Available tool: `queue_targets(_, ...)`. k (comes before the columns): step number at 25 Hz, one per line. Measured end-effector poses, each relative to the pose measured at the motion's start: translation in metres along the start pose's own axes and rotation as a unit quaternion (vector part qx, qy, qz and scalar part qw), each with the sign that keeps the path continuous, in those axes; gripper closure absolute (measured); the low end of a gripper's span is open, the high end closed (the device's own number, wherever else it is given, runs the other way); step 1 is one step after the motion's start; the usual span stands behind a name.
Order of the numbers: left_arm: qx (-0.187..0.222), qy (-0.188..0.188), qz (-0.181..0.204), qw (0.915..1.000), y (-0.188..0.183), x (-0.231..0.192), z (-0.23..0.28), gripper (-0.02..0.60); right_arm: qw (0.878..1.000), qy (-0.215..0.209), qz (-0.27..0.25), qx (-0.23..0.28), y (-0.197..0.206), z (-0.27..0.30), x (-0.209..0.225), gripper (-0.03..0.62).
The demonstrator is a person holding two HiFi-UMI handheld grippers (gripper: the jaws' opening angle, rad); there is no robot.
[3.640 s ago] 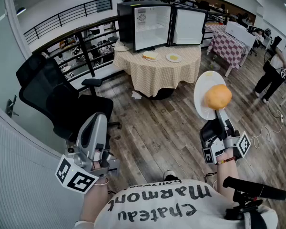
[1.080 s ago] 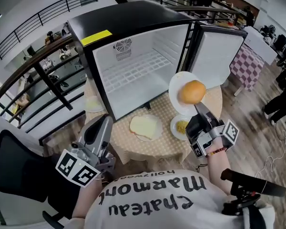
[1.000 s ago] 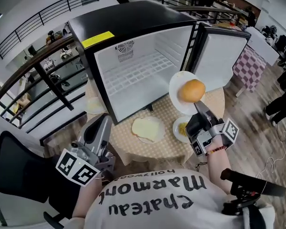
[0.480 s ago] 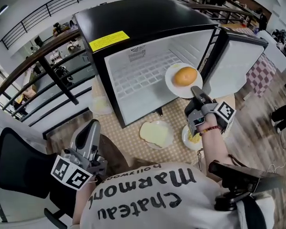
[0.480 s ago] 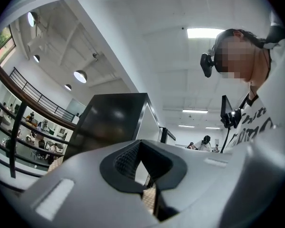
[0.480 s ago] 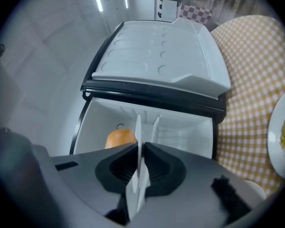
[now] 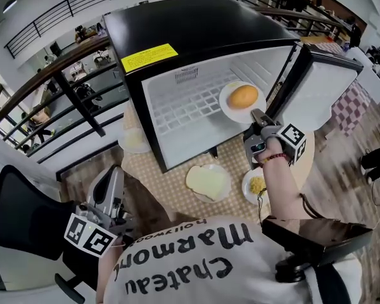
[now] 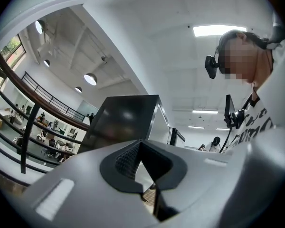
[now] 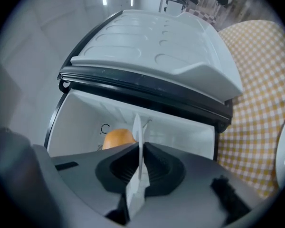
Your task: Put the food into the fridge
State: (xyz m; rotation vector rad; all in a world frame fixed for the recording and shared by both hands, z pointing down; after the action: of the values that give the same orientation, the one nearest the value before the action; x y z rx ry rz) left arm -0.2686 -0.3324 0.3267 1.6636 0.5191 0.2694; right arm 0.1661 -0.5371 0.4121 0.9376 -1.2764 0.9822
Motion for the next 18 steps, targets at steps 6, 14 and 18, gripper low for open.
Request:
queue_targets(6, 0.01, -0.011, -0.004, 0.9999, 0.004, 0.006, 0.001, 0.575, 0.998, 0.023, -0.065, -0.012, -0.004, 0.021, -0.012, 0.565)
queue_targets(14, 0.021, -0.047, -0.003, 0.9987, -0.006, 0.021, -0.008, 0.575, 0.986, 0.079, -0.141, -0.026, -0.004, 0.048, -0.029, 0.565)
queue_targets(18, 0.025, -0.066, 0.003, 0.9975, -0.012, 0.025, -0.015, 0.575, 0.976, 0.1, -0.188, -0.033, -0.002, 0.062, -0.035, 0.563)
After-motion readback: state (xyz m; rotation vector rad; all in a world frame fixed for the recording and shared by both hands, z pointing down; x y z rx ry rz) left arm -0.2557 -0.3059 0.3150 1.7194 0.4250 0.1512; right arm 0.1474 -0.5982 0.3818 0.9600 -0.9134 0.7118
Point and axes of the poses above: the fingertips, and each gripper's own axes: z forward along the fingers, x to its right, y out of its underside, the point moved 7 cm from there along -z, backward along the fingers, and after that the axes turned 12 degrees about z, right-handed, at the moved point
